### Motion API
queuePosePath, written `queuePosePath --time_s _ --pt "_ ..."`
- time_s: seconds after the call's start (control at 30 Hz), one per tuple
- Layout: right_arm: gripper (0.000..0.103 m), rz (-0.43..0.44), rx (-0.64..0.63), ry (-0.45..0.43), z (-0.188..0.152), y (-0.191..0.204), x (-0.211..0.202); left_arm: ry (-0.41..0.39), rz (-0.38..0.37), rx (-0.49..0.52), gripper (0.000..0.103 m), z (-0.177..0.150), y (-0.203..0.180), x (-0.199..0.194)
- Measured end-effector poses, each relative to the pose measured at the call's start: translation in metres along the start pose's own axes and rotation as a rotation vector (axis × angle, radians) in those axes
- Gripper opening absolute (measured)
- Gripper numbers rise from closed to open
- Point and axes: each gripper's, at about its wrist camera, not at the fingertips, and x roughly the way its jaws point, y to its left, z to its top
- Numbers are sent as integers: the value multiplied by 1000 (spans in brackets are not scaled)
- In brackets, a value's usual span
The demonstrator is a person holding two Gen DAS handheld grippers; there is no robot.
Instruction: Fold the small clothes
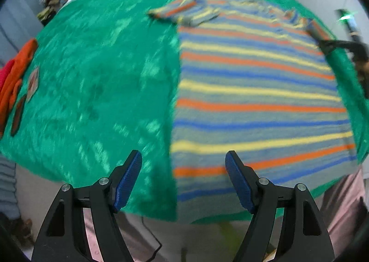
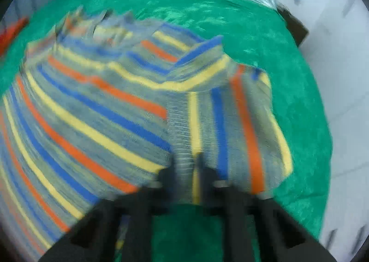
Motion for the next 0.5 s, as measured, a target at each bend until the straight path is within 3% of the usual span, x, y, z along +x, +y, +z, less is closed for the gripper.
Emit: queuePosePath --time_s 0.13,0.3,0.5 --pt "3 104 335 -138 -26 -79 -70 39 -10 -32 77 -5 12 8" --pt "3 92 686 -204 -71 -177 -111 40 -43 10 76 7 -9 14" --pt "2 61 1014 -89 -128 -232 -73 0 -63 61 76 14 -38 2"
